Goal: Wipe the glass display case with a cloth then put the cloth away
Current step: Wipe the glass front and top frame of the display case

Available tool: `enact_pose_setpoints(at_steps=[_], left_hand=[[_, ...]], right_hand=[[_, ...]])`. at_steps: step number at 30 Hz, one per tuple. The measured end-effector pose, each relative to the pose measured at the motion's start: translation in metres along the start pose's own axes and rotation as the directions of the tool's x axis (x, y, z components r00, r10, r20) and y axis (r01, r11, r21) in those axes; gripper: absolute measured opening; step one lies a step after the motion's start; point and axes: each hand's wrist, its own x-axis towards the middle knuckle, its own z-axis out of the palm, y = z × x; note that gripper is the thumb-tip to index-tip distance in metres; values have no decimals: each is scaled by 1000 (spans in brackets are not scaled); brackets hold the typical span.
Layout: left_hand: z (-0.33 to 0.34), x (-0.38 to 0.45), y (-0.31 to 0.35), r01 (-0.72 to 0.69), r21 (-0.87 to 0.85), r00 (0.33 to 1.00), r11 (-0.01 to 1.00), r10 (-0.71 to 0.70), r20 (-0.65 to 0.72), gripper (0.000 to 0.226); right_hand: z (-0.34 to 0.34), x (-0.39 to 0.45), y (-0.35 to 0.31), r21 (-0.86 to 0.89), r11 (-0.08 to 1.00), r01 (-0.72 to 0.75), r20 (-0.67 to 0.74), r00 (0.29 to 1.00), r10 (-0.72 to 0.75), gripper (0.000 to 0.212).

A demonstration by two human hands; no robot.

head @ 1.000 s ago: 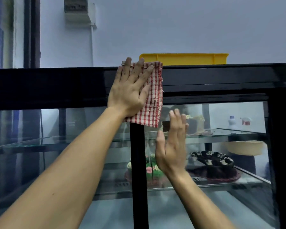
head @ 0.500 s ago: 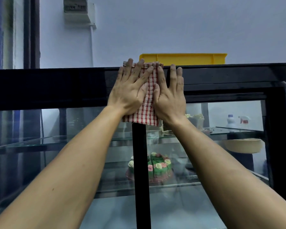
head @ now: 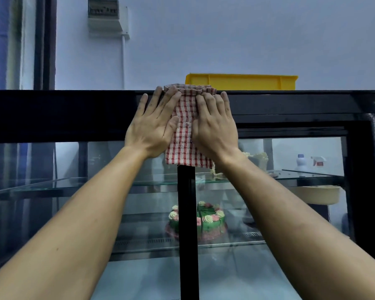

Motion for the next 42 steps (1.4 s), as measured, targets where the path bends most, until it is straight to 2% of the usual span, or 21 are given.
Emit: enact_pose_setpoints(at_steps=[4, 6, 8, 10, 14, 18, 20, 23, 25, 30, 33, 39, 42], left_hand=[[2, -2, 0, 31, -63, 997, 998, -36, -68, 57], [2, -2, 0, 59, -89, 994, 994, -67, -91, 57], [1, -3, 0, 88, -135, 990, 987, -101, -100, 58], [0, -3, 1, 100, -170, 988, 980, -118, -97, 59], [2, -4, 0, 74, -137, 990, 988, -89, -111, 57], [5, -5, -1, 49, -82, 992, 995, -58, -113, 59], [6, -5, -2, 24, -26, 994, 999, -26, -103, 60], [9, -6, -2, -6, 40, 997, 999, 9, -73, 61], [11, -6, -2, 0, 44, 997, 999, 3, -73, 62], [12, -11, 7, 59, 16, 995, 998, -57, -84, 65], [16, -13, 11, 66, 26, 994, 997, -64, -92, 65], [17, -17, 11, 63, 49, 993, 997, -58, -102, 64], [16, -17, 10, 60, 51, 993, 997, -54, -101, 64]], right_hand=[[4, -2, -32, 33, 988, -151, 45, 988, 149, 64], [14, -9, -42, 82, 976, -202, 110, 975, 193, 68], [23, -13, -43, 115, 965, -238, 106, 968, 226, 70], [25, -12, -39, 135, 960, -244, 49, 970, 240, 74], [16, -4, -28, 241, 940, -243, 145, 966, 212, 75], [13, -4, -20, 159, 974, -161, 189, 973, 130, 69], [13, -11, 1, 78, 990, -116, 163, 981, 102, 67], [13, -21, 33, 36, 971, -236, 122, 965, 230, 69], [14, -20, 30, 47, 952, -302, 110, 949, 295, 68], [26, -41, 5, 39, 992, -119, 60, 991, 116, 60], [31, -80, 8, 31, 993, -113, 65, 992, 111, 60], [26, -175, -16, 25, 988, -151, 215, 966, 142, 62], [28, -155, -11, 35, 988, -148, 191, 972, 139, 65]])
